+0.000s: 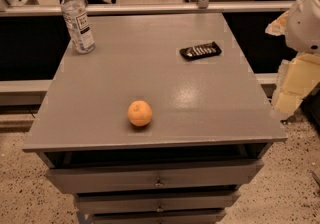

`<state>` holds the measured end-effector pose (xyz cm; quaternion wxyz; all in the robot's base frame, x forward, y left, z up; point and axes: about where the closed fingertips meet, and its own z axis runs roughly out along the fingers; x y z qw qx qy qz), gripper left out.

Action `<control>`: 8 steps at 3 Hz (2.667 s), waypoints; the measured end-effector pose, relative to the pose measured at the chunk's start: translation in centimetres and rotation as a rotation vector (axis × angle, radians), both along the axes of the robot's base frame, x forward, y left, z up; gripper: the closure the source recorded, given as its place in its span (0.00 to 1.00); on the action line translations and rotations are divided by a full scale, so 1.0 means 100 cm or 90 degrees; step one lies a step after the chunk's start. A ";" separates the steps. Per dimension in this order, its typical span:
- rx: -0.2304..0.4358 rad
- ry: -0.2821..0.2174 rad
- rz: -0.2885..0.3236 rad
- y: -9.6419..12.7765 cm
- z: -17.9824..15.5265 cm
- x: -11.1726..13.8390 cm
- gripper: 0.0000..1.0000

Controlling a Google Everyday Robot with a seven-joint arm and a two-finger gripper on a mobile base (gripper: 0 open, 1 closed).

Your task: Move rxbar chocolate near blue plastic bottle

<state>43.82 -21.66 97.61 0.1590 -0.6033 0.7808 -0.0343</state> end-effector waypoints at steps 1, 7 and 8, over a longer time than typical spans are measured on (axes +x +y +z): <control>0.006 -0.005 -0.001 0.001 0.001 0.003 0.00; 0.279 0.015 -0.096 0.039 -0.126 0.268 0.00; 0.283 0.015 -0.104 0.039 -0.134 0.281 0.18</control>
Offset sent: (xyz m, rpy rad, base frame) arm 0.1111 0.0247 -0.0301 0.1858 -0.0372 0.0160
